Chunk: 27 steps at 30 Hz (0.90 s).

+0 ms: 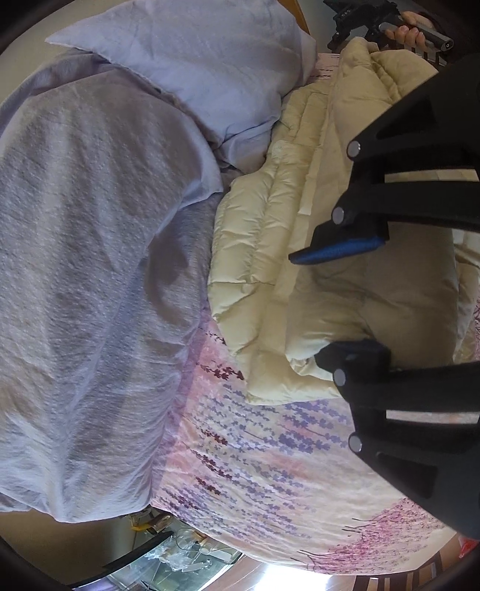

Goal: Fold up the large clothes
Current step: 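Lift the hem with both grippers and fold it toward the collar, then open both grippers and release the folded hem onto the jacket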

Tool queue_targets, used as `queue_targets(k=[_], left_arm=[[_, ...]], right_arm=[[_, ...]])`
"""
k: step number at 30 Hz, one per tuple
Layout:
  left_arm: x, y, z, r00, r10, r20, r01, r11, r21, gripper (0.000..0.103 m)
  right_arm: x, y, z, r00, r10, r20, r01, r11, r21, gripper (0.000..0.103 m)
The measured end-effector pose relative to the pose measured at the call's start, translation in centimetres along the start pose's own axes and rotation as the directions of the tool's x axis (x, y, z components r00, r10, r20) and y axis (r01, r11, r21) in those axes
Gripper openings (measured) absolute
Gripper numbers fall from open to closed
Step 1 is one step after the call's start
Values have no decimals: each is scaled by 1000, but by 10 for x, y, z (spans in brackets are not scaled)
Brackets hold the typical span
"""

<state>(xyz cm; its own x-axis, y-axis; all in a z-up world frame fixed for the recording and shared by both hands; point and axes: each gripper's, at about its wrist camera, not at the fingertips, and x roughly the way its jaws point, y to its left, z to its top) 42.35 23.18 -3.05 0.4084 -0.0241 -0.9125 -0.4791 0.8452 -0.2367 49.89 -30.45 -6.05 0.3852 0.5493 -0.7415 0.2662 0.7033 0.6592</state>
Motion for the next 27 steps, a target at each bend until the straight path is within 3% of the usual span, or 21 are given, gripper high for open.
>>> queue_targets(k=[8, 17, 21, 27], left_arm=[[-7, -10, 22, 999, -13, 30, 13, 1000, 12, 47], [-25, -7, 24, 996, -87, 26, 88, 996, -29, 64], [-40, -8, 25, 996, -41, 73, 41, 999, -3, 75], [-57, -21, 30, 992, 5, 122, -14, 998, 66, 76]], right_arm=[[-14, 19, 7, 999, -1, 39, 3, 998, -67, 52], [-46, 33, -7, 996, 29, 84, -18, 991, -136, 53], [-59, 39, -15, 994, 18, 106, 2, 984, -177, 53], [-72, 41, -25, 991, 22, 134, 3, 983, -183, 53]])
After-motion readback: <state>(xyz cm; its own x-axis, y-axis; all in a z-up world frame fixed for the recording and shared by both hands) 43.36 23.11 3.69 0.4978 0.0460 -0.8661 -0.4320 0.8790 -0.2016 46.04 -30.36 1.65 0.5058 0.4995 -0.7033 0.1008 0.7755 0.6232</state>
